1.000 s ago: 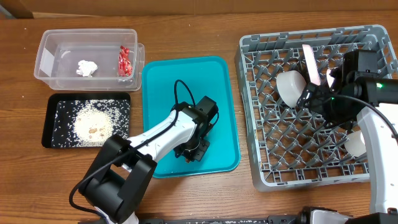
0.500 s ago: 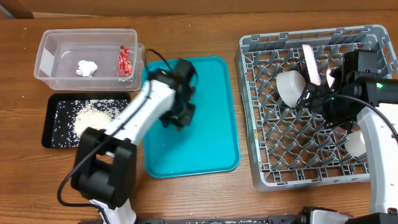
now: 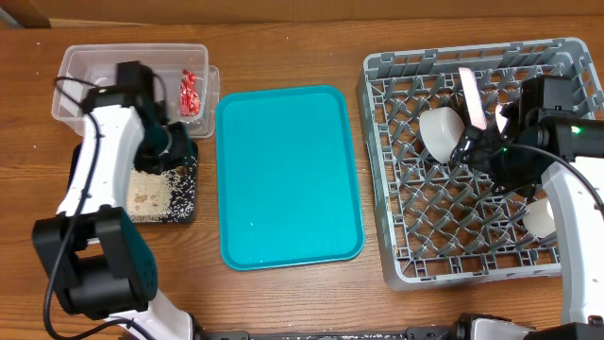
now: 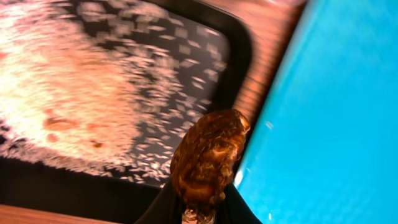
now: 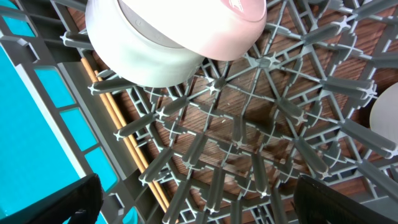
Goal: Sort waste into correct bins and load items into the dishwasher
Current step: 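Carry the food scrap left over the black rice tray, then lower the scrap onto the rice tray and open the left gripper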
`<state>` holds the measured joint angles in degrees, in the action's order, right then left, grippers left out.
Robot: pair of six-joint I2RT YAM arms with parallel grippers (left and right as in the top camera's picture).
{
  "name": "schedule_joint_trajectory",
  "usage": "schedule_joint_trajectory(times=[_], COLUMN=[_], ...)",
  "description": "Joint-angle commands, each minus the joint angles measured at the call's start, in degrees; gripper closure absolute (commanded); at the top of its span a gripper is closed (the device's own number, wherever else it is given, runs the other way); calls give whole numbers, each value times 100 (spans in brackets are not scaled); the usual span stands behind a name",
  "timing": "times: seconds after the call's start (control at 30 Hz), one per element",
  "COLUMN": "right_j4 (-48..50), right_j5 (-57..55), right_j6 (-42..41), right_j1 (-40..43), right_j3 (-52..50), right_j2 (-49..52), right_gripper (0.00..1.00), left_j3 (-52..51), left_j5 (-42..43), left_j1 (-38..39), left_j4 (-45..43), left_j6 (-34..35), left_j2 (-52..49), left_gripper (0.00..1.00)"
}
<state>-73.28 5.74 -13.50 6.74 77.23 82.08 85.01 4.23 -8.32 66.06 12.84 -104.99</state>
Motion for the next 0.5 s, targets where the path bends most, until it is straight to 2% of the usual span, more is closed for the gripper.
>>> schedule_joint_trajectory(times=[0.0,0.23,0.47], right_j4=[17,17,17], right_j5=[13,13,13], right_j6=[-15,-15,-15], right_j1=[9,9,9], right_j3=[-2,-2,-2], right_j2=[-11,-11,-11], right_gripper=[0,0,0], left_j3=[120,-476,-1401], left_j5=[7,-468,-481], left_j1=[-352,-363,-365], left_j4=[-116,-686,-1696], left_j6=[544,802,776], left_j2=[190,188,181], left_gripper=[96,96,93])
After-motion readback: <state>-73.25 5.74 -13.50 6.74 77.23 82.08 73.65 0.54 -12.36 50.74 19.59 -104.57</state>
